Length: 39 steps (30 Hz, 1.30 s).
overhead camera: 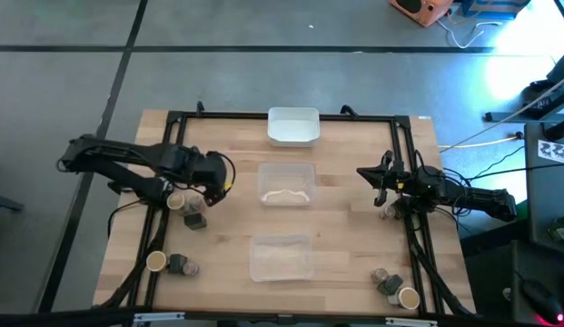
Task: Sort spices by type
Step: Put the top left small brown seasoning bottle into the top transparent bin
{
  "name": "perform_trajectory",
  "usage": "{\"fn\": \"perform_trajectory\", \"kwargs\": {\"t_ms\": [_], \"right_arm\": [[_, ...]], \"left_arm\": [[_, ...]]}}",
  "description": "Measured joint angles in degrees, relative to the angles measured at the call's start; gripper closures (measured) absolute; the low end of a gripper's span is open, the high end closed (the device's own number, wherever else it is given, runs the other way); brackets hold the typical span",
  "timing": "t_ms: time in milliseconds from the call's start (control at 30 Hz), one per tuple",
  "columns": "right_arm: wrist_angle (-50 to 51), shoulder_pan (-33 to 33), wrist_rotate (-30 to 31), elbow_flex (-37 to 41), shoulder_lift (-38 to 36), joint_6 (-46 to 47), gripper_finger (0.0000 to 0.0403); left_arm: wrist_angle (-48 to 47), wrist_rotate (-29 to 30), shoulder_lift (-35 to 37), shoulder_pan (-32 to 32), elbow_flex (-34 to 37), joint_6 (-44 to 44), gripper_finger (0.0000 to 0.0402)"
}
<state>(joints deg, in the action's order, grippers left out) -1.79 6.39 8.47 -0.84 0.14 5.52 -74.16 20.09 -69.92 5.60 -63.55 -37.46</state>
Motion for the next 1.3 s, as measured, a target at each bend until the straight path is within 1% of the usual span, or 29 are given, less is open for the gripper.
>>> {"fn": "perform_trajectory", "kwargs": {"t_ms": [67, 267, 433, 533, 633, 767, 967, 1133, 1300], "right_arm": [[0.00, 0.00, -0.02, 0.00, 0.00, 0.00, 0.0391], [0.06, 0.00, -0.01, 0.00, 0.00, -0.02, 0.0391], [0.07, 0.00, 0.00, 0.00, 0.00, -0.26, 0.0391], [0.07, 0.00, 0.03, 0.02, 0.00, -1.24, 0.0391], [-0.07, 0.00, 0.06, 0.02, 0.00, -1.36, 0.0391], [-0.63, 0.00, 0.20, 0.06, 0.00, -1.38, 0.0391], [-0.77, 0.00, 0.25, 0.07, 0.00, -1.38, 0.0391], [-0.85, 0.00, 0.31, 0.07, 0.00, -1.44, 0.0391], [-0.90, 0.00, 0.30, 0.07, 0.00, -1.53, 0.0391]], "left_arm": [[-1.95, -0.02, -1.48, 0.36, 0.10, -1.73, 0.0118], [-1.65, -0.31, -4.41, 1.21, 1.93, -8.13, 0.0117], [-1.70, -5.33, -5.25, 0.19, 5.89, -11.75, 0.0117], [-1.34, -8.04, -5.33, -0.19, 8.92, -11.92, 0.0117], [-0.93, -9.17, -5.30, -0.61, 11.63, -12.19, 0.0117], [2.28, -12.12, -5.30, -1.39, 14.60, -12.29, 0.0117], [6.24, -12.70, -5.30, -2.34, 18.59, -10.37, 0.0117], [6.59, -16.25, -5.30, -2.39, 21.32, -10.27, 0.0117], [9.08, -16.93, -5.30, -2.38, 23.15, -8.61, 0.0118]]}}
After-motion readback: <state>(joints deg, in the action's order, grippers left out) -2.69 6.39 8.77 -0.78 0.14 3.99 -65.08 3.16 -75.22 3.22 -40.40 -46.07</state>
